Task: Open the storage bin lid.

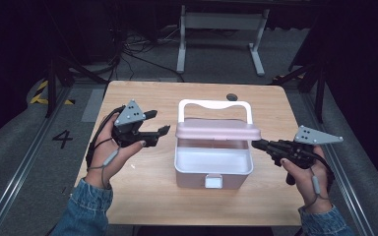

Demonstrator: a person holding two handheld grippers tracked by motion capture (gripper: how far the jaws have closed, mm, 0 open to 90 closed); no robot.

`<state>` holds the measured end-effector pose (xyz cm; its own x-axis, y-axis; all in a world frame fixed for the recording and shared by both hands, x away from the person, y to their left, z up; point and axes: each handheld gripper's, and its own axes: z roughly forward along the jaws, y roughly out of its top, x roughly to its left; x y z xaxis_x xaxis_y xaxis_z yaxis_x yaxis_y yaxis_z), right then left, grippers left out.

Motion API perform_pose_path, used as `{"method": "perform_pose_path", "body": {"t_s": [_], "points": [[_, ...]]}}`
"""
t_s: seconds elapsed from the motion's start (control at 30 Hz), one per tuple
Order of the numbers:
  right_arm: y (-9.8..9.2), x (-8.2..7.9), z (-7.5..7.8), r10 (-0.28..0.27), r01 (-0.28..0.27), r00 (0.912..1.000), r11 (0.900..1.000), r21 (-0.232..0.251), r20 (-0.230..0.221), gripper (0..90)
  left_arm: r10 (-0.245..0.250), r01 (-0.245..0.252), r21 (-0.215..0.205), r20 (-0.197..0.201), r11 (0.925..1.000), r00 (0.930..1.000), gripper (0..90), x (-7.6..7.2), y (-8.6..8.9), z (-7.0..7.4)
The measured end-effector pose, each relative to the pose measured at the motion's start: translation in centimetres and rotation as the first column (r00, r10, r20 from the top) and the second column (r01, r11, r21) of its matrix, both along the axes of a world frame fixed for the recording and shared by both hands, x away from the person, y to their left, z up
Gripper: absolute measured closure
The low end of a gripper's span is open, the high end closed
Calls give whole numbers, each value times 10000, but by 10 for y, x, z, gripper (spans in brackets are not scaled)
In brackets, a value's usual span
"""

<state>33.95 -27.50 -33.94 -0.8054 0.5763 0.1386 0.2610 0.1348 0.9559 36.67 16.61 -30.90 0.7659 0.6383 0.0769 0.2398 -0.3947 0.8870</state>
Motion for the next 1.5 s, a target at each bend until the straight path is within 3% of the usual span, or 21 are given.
{"method": "perform_pose_path", "body": {"t_s": [0.2,0.43,0.57,0.77,1.0,1.17,1.5], "points": [[1,2,2,-34,33,10000,10000,86,42,900,-226,226,-48,91,9997,9997,364,-10,-4,-6],[1,4,3,-34,34,10000,9997,232,0,900,-375,379,-139,236,9992,9990,353,-18,-22,-8],[1,4,3,-26,26,10000,9997,247,-29,900,-504,509,-280,183,9983,9986,357,-17,-30,-7],[-1,5,3,7,-3,9999,9995,326,-124,900,-808,822,-278,473,9962,9956,343,-15,-46,-7],[-1,6,2,23,-19,9999,9994,356,-124,900,-743,761,-233,723,9968,9946,337,-11,-55,-6],[-1,6,2,77,-66,9996,9991,417,-267,900,-718,758,-486,805,9959,9942,347,-5,-61,-5],[-3,7,1,64,-45,9993,9987,510,-378,900,-1088,1106,-74,1281,9938,9858,357,-3,-74,-5]]}}
